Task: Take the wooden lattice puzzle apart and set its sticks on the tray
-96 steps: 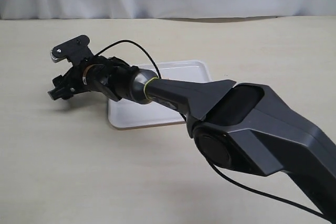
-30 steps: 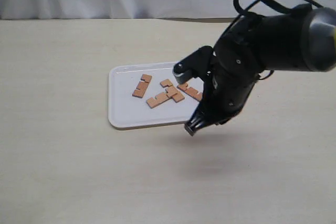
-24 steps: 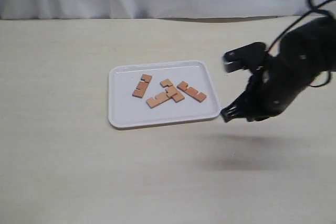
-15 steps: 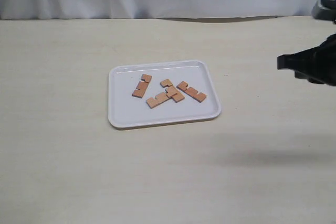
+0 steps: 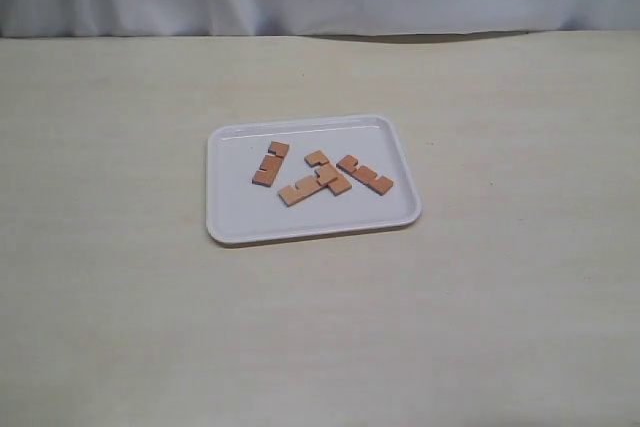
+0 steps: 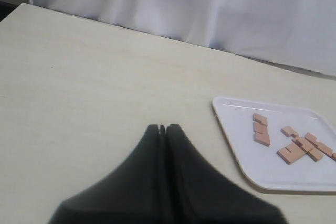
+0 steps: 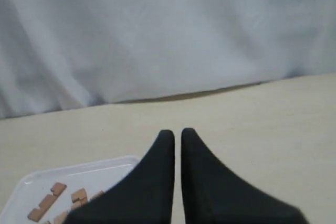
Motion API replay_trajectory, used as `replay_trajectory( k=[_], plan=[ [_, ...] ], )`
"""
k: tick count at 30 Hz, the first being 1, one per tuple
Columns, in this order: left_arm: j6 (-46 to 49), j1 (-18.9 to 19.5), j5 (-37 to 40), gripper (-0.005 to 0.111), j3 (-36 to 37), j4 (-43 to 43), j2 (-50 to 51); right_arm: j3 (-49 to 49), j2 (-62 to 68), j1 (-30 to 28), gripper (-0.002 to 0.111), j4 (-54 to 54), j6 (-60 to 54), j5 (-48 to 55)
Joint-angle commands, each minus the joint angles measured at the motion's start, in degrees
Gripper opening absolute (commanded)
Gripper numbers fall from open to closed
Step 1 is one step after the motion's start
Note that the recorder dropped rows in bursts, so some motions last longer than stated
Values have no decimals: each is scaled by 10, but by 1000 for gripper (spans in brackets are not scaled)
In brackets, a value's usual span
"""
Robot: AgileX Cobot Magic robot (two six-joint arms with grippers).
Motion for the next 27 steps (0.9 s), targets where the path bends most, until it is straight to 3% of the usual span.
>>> replay_trajectory(
  k=[1, 13, 18, 27],
  plan=[
    [3, 6, -5, 0, 2, -1, -1, 32, -101, -4, 4, 17, 0, -5],
    [3, 6, -5, 0, 2, -1, -1, 33, -321, -4, 4, 64, 0, 80],
    [3, 6, -5, 0, 2, -1, -1, 23, -321, -4, 4, 61, 0, 148],
    [3, 6, -5, 0, 2, -1, -1, 33, -321, -4, 4, -13, -5, 70]
  ],
)
